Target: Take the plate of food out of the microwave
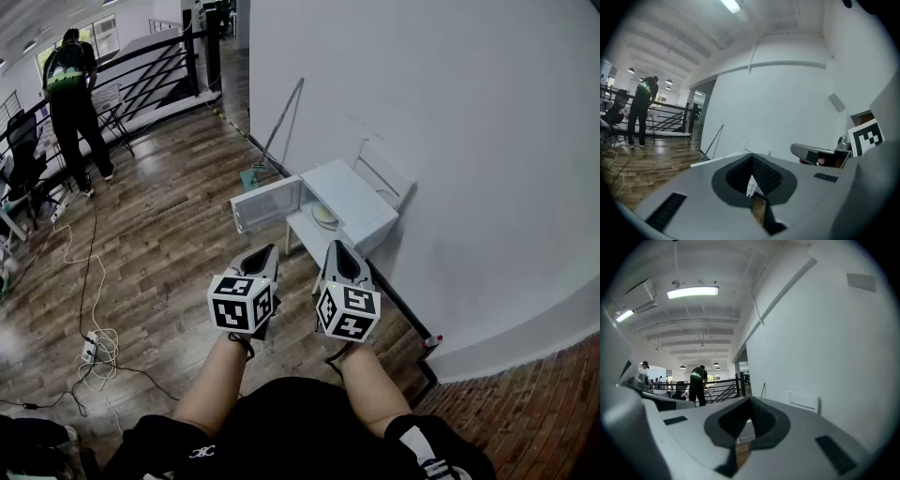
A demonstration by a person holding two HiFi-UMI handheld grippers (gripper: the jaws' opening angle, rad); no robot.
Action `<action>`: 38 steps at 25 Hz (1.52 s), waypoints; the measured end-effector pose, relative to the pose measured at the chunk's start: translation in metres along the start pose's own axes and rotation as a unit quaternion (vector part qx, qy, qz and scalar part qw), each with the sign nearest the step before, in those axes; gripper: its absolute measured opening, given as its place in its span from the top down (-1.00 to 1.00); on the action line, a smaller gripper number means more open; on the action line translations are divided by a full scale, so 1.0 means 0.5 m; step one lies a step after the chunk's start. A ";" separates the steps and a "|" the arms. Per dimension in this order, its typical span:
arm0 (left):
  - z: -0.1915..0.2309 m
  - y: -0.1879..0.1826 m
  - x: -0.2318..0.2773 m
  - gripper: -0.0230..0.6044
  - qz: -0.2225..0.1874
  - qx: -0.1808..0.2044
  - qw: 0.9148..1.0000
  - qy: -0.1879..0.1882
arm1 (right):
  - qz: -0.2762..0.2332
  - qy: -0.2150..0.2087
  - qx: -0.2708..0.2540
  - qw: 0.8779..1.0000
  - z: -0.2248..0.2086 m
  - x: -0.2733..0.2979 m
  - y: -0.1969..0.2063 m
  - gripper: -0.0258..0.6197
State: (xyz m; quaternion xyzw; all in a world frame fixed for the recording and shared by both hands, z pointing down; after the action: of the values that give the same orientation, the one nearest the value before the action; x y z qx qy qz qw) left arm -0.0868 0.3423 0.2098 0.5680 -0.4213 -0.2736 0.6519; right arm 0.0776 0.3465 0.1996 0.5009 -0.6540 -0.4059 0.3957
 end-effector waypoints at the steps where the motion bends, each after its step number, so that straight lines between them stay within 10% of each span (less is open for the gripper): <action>1: -0.003 -0.002 0.006 0.93 0.000 -0.002 1.000 0.000 | 0.000 0.000 0.000 1.000 -0.007 0.004 -0.005 0.88; 27: -0.138 0.027 0.192 0.93 0.035 -0.049 0.998 -0.024 | 0.025 -0.034 0.011 0.999 -0.250 0.068 -0.038 0.88; 38: -0.046 0.071 0.395 0.94 0.049 -0.074 0.996 0.004 | 0.050 -0.018 0.001 0.999 -0.312 0.249 0.010 0.88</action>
State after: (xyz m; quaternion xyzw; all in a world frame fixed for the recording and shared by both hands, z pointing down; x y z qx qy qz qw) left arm 0.0265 0.1963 0.2914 0.4981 -0.4241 -0.2695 0.7067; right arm 0.1971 0.2046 0.2737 0.4610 -0.6852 -0.3940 0.4034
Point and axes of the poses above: the fingertips, and each gripper's own axes: x forward along the fingers, z to its left, y out of its underside, the point moved 5 cm from there along -x, backward along the fingers, and after that the axes turned 15 degrees about x, right-handed, at the moved point
